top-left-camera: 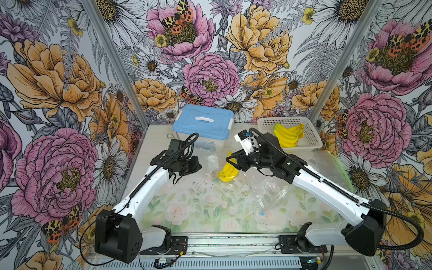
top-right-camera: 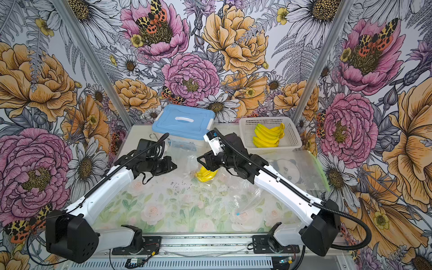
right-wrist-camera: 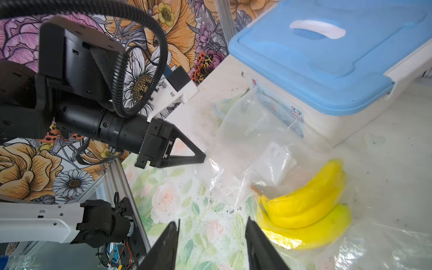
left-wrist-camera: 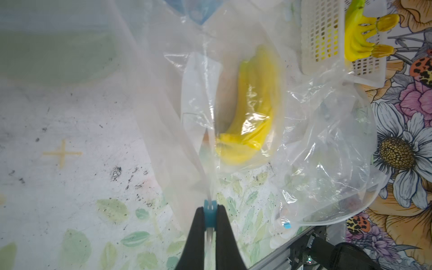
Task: Open the zip-top bag and take out the banana
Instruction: Pick up the zipper food storage bag at the center of the board.
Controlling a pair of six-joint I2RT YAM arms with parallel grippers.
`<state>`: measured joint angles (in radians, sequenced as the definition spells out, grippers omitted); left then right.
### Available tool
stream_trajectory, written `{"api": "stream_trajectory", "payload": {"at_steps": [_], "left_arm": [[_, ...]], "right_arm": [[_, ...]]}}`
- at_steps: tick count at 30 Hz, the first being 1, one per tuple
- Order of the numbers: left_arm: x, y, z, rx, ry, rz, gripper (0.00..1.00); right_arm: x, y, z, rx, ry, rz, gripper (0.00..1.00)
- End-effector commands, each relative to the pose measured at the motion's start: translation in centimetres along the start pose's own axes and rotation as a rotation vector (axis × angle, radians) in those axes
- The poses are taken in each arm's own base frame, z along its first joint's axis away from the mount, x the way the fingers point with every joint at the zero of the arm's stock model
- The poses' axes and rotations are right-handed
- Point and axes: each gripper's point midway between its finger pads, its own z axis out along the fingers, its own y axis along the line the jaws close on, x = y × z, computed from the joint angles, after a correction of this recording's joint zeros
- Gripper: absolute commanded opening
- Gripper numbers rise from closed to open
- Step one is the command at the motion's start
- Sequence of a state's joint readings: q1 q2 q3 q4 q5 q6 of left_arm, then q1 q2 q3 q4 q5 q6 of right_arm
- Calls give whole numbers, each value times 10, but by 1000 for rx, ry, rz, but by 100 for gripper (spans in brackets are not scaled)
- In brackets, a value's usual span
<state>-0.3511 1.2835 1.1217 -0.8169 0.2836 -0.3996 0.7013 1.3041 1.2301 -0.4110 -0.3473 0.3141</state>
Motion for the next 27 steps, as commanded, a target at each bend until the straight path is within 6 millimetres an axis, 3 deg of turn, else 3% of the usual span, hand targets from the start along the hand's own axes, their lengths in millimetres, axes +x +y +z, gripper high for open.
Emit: {"api": "stream_trajectory", "payload": {"at_steps": [1, 8, 11, 14, 23, 27], "left_arm": [[1, -1, -18, -186, 2, 203, 0], [-27, -65, -83, -158, -147, 473, 0], [-36, -88, -111, -109, -192, 566, 0], [-39, -109, -127, -49, -171, 636, 0], [-9, -177, -141, 77, -56, 927, 0], [8, -168, -133, 54, 2, 970, 0]], "right_arm": [[-23, 11, -25, -2, -87, -145, 49], [-38, 26, -70, -5, -192, -475, 52], [-43, 28, -83, -17, -224, -564, 53], [-49, 28, -89, -31, -242, -587, 53], [-55, 49, -91, -143, -261, -691, 55], [-50, 58, -92, -190, -267, -757, 57]]}}
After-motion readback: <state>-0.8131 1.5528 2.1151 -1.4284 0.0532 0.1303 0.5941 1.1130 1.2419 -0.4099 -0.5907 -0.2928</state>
